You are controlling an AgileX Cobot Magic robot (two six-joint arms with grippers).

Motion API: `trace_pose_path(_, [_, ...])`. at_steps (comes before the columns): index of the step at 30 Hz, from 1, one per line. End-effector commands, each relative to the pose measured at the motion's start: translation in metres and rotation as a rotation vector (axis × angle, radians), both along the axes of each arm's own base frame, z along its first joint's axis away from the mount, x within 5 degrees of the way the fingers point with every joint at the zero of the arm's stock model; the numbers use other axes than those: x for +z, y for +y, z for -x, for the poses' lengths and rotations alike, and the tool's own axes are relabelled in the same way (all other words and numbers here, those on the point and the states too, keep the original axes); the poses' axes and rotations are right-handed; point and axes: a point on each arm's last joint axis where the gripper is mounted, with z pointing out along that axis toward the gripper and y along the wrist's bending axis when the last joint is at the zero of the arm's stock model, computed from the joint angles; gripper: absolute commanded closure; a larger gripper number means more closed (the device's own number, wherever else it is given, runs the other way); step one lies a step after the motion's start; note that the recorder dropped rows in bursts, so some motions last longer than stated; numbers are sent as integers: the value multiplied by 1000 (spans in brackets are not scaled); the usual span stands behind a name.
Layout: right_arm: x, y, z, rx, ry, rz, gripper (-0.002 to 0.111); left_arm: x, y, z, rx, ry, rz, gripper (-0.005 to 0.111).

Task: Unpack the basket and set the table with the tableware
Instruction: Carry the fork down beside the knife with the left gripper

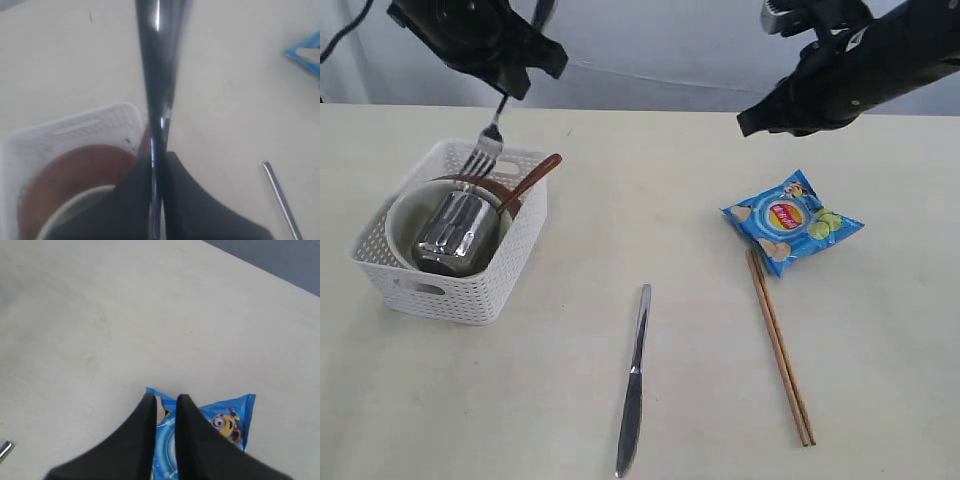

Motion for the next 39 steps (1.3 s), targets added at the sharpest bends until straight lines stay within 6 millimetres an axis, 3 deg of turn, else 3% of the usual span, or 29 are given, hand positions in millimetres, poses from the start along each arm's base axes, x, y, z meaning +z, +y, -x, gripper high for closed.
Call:
trace_pose_path(1, [8, -8, 6, -10, 8, 5, 107, -12, -19, 34, 14, 10, 17, 107])
trace_pose_path(8, [9, -8, 8, -11, 25, 0, 109, -32, -30, 89, 54, 51, -5, 107])
trace_pose_path(12, [9, -8, 8, -11, 25, 1, 109, -52, -50, 117, 40, 73, 54, 107])
trace_pose_path(17, [5, -8, 10, -5, 43, 14, 109, -76, -77, 139, 50, 103, 148, 107])
trace_pose_path(28, [3, -9, 11, 3, 67, 28, 109, -125, -130, 151, 18, 124, 268, 107])
trace_pose_path(33, [3, -9, 11, 5, 66, 30, 109, -147, -139, 146, 32, 138, 285, 107])
trace_pose_path(39, [4, -9, 11, 4, 64, 30, 109, -154, -144, 144, 20, 127, 306, 107])
